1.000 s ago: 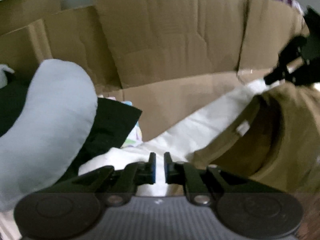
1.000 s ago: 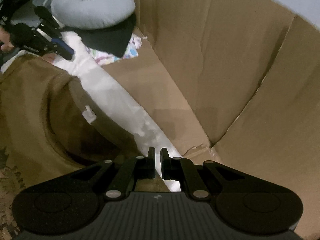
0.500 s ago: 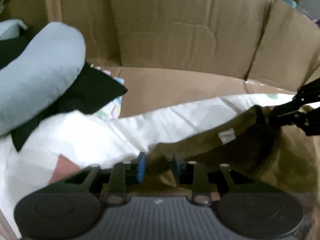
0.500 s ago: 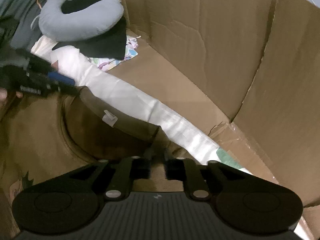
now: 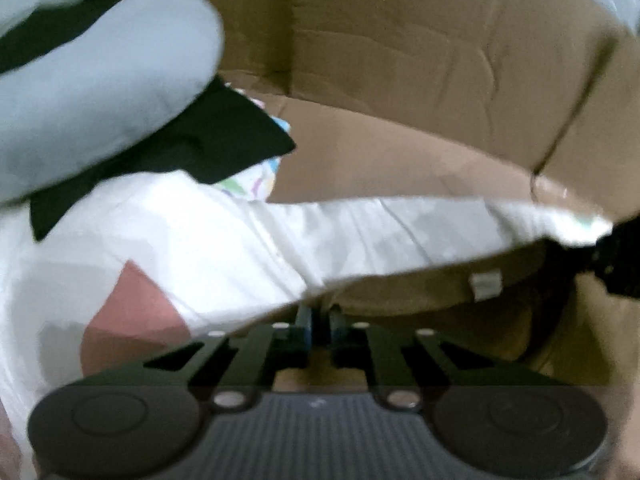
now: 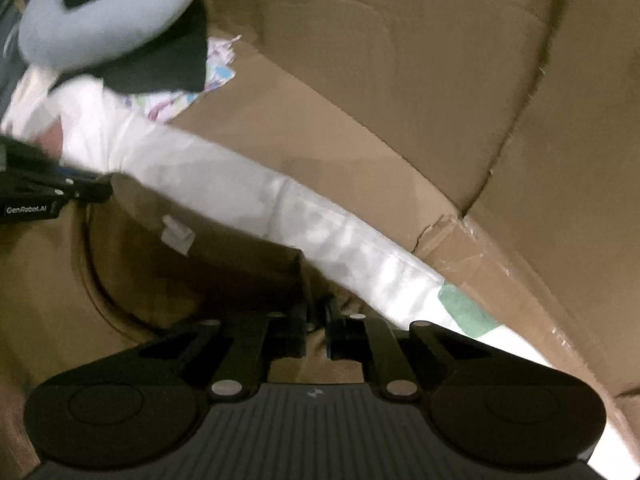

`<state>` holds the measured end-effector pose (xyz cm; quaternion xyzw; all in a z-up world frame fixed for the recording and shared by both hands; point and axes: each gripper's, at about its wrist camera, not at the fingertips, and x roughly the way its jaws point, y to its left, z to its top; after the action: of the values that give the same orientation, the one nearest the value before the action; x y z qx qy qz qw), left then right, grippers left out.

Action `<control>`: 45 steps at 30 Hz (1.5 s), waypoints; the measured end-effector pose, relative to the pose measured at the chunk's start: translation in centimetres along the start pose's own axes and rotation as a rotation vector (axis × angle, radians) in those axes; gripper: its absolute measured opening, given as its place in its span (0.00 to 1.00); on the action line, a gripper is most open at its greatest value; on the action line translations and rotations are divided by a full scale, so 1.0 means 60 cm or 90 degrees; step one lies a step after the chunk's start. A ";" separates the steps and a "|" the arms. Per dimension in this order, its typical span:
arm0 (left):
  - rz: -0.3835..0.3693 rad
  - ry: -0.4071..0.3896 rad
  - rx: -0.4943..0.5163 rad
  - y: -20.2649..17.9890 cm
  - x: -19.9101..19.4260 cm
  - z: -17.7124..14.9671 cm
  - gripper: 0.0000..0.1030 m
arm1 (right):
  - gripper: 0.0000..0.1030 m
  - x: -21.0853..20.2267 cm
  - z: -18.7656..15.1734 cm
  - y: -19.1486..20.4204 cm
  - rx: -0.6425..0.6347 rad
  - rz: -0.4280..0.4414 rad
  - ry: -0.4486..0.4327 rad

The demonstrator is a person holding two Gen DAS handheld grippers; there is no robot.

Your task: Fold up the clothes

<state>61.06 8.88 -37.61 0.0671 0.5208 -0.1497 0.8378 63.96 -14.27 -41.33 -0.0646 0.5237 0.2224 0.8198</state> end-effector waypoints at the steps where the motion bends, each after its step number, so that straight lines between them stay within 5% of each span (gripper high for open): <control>1: -0.006 -0.004 -0.012 0.008 -0.007 0.002 0.07 | 0.06 -0.005 -0.001 -0.008 0.008 0.002 -0.004; 9: -0.053 -0.018 -0.062 0.029 -0.036 0.006 0.10 | 0.05 -0.031 -0.003 -0.043 0.092 0.030 -0.020; 16: -0.081 -0.034 -0.017 -0.002 -0.059 -0.032 0.40 | 0.18 -0.061 -0.011 -0.036 0.076 0.071 -0.029; 27: -0.074 -0.007 0.099 -0.074 -0.037 -0.120 0.42 | 0.21 -0.147 -0.062 -0.021 -0.070 -0.008 0.051; 29: -0.075 -0.002 0.098 -0.079 -0.040 -0.127 0.44 | 0.34 -0.168 -0.073 -0.021 -0.091 -0.017 0.053; 32: -0.075 0.008 0.110 -0.091 -0.046 -0.137 0.44 | 0.40 -0.191 -0.094 -0.031 -0.117 -0.024 0.056; 39: -0.090 0.031 0.132 -0.112 -0.071 -0.156 0.38 | 0.40 -0.251 -0.192 -0.097 -0.067 -0.013 0.042; 45: -0.081 0.034 0.139 -0.120 -0.099 -0.136 0.47 | 0.40 -0.302 -0.279 -0.154 0.007 -0.012 0.015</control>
<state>49.35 5.31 -35.65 0.1288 0.5265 -0.2566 0.8002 47.67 -33.56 -33.83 -0.0678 0.5340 0.2114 0.8158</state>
